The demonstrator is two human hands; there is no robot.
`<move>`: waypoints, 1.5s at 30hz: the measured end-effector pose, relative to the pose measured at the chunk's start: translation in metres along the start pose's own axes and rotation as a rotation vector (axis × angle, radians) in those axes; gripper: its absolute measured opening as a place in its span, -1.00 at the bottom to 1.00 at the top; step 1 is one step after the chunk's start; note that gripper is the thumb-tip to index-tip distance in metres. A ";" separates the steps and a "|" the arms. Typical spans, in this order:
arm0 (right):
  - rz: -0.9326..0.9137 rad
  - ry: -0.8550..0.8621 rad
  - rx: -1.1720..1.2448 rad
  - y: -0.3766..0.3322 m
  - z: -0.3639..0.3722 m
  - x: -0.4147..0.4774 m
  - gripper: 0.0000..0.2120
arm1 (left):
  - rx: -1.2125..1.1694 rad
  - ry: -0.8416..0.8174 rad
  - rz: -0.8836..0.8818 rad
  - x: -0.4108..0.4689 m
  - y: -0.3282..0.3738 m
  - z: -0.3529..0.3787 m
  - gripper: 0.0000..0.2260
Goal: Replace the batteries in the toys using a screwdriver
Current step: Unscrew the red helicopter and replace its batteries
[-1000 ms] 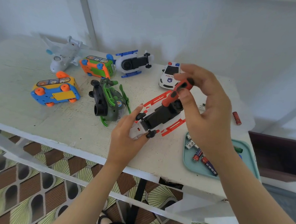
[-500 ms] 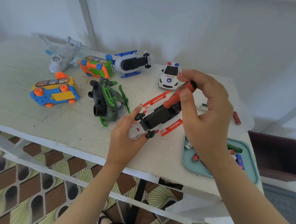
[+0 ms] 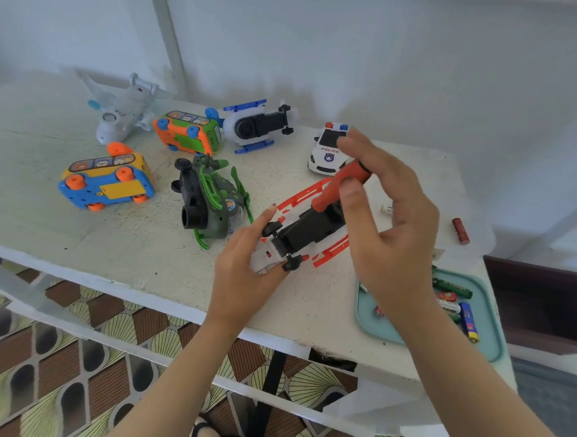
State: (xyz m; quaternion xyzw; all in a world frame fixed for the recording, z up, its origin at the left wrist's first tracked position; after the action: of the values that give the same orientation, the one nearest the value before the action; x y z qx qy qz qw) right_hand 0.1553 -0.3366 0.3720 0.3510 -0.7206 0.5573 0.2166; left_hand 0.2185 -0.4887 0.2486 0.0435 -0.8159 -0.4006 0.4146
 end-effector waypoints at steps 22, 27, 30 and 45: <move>0.103 -0.616 -0.304 0.024 -0.028 -0.012 -0.80 | 0.098 0.103 -0.081 0.001 0.006 -0.003 -0.37; 0.148 -0.547 -0.256 0.021 -0.034 -0.021 -0.81 | 0.118 0.092 -0.088 0.001 0.007 -0.002 -0.37; 0.119 -0.531 -0.265 0.022 -0.035 -0.022 -0.81 | 0.112 0.095 -0.082 0.002 0.007 -0.003 -0.38; 0.031 -0.518 -0.398 0.028 -0.013 -0.059 -0.93 | 0.132 0.099 -0.071 0.002 0.008 -0.003 -0.35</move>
State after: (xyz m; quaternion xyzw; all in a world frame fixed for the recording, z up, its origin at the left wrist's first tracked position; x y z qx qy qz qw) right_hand 0.1726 -0.3048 0.3160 0.4207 -0.8519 0.3010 0.0821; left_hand 0.2210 -0.4857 0.2569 0.1197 -0.8169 -0.3577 0.4363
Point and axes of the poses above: each hand's wrist, its own x-axis towards the middle knuckle, its own z-axis out of the palm, y = z × x, the point moved 3 cm from there along x, towards the middle knuckle, and after that the axes turned 7 degrees about -x, right-handed, at the moved point
